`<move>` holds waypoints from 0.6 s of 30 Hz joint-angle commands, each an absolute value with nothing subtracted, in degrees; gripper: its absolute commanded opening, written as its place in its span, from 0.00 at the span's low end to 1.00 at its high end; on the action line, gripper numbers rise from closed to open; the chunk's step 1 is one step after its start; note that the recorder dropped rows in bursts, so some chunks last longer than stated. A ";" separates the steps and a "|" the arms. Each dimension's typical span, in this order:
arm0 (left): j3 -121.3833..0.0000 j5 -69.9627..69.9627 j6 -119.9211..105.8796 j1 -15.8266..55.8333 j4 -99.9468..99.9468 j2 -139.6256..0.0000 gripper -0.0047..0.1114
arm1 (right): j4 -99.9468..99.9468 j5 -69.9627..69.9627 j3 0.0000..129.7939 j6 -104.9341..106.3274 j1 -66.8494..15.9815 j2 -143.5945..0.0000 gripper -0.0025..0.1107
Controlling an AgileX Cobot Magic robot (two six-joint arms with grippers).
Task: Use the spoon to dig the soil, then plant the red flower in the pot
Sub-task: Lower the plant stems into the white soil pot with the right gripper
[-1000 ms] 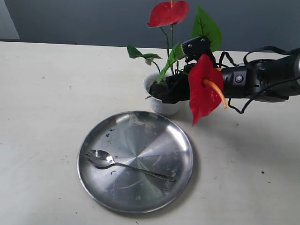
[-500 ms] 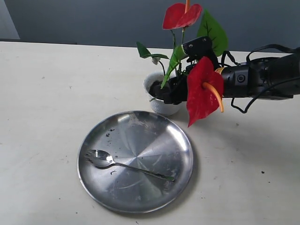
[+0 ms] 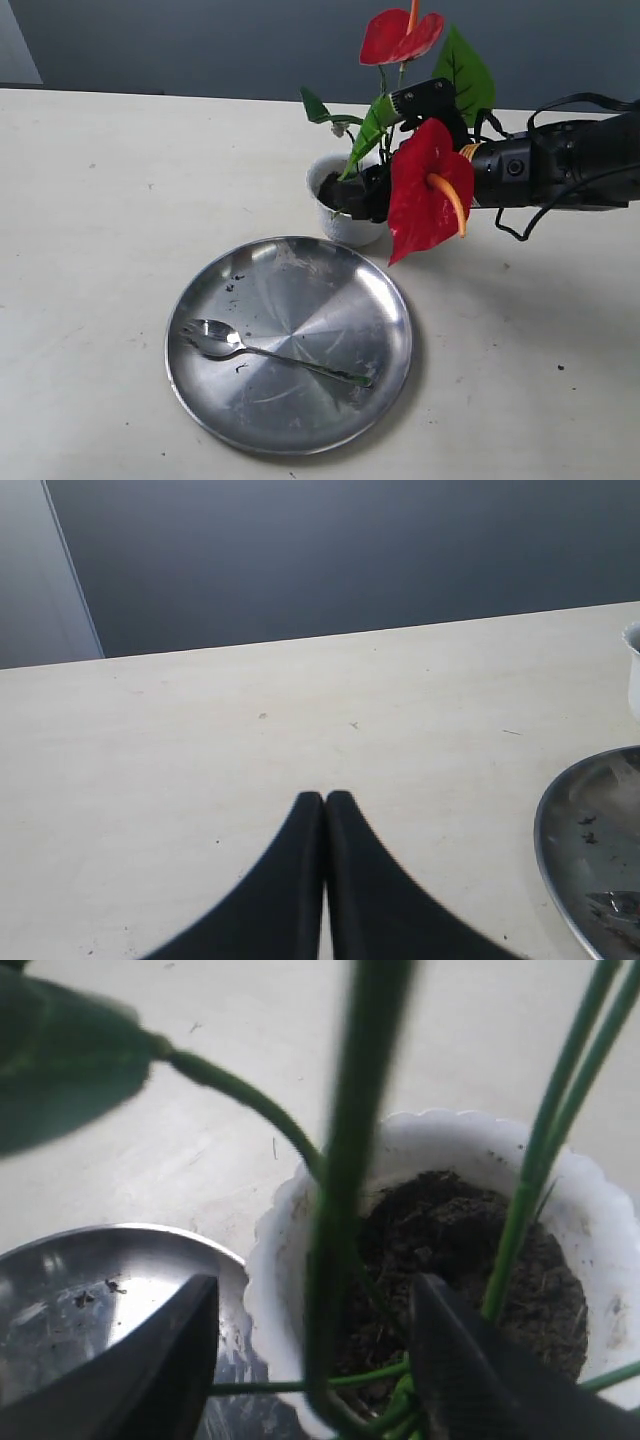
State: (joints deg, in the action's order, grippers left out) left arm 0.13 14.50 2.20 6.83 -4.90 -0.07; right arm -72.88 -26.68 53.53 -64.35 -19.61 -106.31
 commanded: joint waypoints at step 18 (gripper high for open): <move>0.00 13.72 2.44 7.14 -4.82 0.00 0.05 | -81.37 -20.60 52.81 -72.46 -19.47 -103.03 0.35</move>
